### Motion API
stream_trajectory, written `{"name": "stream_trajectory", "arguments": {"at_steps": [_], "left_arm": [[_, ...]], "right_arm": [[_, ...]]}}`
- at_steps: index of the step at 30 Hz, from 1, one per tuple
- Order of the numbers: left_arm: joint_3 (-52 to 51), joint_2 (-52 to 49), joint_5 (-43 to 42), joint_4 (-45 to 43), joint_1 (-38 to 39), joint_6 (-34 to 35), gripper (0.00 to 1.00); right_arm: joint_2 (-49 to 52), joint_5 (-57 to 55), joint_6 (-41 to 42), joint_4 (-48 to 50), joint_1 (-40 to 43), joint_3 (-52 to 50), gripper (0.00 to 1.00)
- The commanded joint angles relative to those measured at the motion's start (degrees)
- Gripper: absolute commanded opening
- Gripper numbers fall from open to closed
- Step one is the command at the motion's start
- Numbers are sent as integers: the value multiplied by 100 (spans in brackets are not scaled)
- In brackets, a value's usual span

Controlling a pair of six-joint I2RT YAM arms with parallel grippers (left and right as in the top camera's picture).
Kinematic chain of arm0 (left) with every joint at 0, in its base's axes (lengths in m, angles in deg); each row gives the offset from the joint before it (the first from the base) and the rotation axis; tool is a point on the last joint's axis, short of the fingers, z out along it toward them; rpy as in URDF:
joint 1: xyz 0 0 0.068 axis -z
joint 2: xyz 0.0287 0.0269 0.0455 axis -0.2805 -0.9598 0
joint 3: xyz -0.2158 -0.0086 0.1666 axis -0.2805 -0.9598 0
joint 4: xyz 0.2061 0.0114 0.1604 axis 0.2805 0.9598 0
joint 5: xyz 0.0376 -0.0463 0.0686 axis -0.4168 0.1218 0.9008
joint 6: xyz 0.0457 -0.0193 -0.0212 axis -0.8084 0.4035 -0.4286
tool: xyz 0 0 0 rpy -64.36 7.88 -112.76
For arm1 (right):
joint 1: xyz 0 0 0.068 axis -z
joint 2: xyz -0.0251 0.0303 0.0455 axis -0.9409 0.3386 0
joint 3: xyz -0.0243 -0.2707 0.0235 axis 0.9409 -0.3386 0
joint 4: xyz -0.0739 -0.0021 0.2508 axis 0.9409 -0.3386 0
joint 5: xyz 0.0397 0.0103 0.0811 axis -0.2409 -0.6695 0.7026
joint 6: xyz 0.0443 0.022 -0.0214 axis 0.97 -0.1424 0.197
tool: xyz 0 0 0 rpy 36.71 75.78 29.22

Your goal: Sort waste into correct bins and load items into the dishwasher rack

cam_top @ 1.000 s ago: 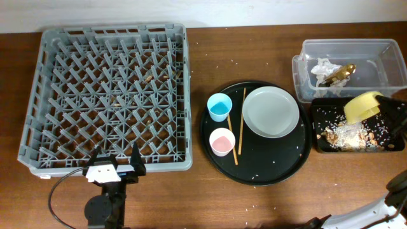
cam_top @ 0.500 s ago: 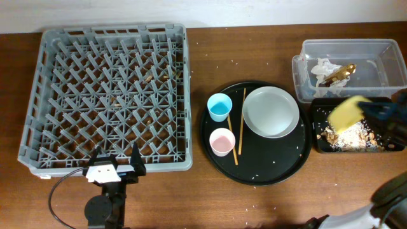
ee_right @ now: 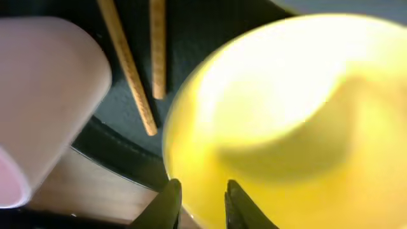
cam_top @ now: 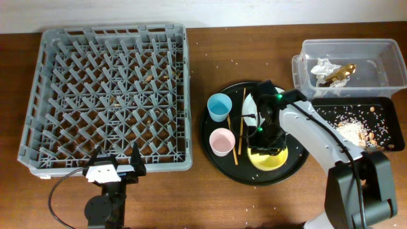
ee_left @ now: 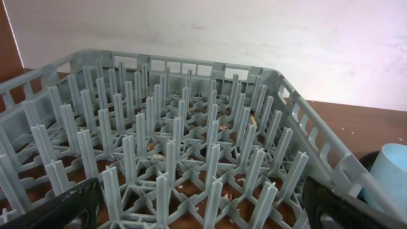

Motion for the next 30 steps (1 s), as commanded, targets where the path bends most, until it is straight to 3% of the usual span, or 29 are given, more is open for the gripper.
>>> {"name": "stream_trajectory", "arguments": {"at_steps": [1, 3, 6, 10, 14, 16, 18, 20, 22, 24, 25, 26, 30], "left_arm": [[-33, 35, 44, -219, -22, -90, 100], [35, 33, 26, -1228, -37, -92, 100], [782, -304, -28, -903, -37, -92, 99], [3342, -2590, -382, 487, -37, -184, 99], [7064, -6183, -1576, 3075, -37, -219, 99], [8330, -7497, -1888, 3980, -37, -219, 99], [8428, -8111, -2527, 4074, -35, -190, 99], [8428, -8577, -3427, 4172, -35, -190, 99], [8428, -8859, -3882, 4323, -35, -190, 99], [8428, -9110, -4035, 4312, 13, 37, 99], [8428, -9230, -4656, 4258, 17, 688, 99], [8428, -9455, -5783, 4024, 13, 914, 99], [8428, -10485, -9038, 3195, 13, 1355, 99]], "right_arm": [[-57, 20, 72, 20, -33, -7, 29], [-149, 356, 68, -59, -33, 636, 31], [-164, 356, 24, -125, -33, 1364, 39], [-149, 354, 26, -61, -120, 1349, 45], [286, 319, 33, 129, -448, 1276, 46], [761, 332, 33, 103, -651, 1233, 43], [1054, 332, 74, 39, -778, 1228, 32], [1104, 330, 74, 42, -785, 1224, 4], [1029, 551, 70, -160, -739, 1292, 4], [306, 1056, -289, -535, -424, 1733, 4], [-210, 1578, -319, -476, -2, 2103, 4], [-487, 2031, -284, 11, 396, 2299, 4], [-234, 3475, 341, 2277, 1067, 2334, 4]]}}
